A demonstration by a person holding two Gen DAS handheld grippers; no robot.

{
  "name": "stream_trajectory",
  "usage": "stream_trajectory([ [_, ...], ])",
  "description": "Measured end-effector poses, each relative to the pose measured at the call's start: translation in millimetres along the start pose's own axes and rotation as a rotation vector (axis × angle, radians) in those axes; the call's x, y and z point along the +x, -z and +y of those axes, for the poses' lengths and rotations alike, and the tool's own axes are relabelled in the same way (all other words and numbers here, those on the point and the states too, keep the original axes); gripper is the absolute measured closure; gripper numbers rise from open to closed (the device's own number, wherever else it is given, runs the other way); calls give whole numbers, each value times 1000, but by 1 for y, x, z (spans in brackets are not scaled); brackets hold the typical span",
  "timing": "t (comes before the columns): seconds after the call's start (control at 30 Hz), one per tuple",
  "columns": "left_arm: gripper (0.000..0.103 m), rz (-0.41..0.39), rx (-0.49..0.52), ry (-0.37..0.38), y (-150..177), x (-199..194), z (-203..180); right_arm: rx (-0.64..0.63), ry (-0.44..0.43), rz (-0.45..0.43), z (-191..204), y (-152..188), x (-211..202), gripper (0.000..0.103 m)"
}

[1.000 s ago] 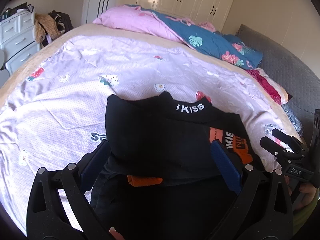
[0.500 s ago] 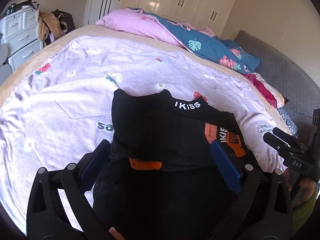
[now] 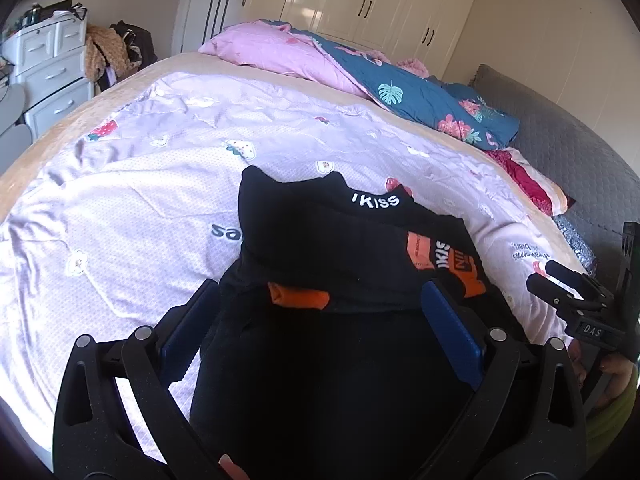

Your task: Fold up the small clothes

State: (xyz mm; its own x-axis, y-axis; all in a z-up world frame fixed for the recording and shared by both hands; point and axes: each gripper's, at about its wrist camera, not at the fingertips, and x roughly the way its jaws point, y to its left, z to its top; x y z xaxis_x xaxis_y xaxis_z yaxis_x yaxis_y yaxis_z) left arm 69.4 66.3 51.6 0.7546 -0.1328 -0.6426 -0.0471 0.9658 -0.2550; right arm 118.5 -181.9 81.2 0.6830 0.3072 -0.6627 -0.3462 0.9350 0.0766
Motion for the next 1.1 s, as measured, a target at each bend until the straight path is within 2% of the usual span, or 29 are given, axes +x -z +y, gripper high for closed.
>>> stream_trajectory([
  [0.63, 9, 98, -41, -50, 37, -12, 32, 3, -3, 65, -5, 33, -13, 4],
  [1.1, 9, 118, -55, -82, 54, -29, 45, 7, 3, 97, -9, 52, -23, 4],
])
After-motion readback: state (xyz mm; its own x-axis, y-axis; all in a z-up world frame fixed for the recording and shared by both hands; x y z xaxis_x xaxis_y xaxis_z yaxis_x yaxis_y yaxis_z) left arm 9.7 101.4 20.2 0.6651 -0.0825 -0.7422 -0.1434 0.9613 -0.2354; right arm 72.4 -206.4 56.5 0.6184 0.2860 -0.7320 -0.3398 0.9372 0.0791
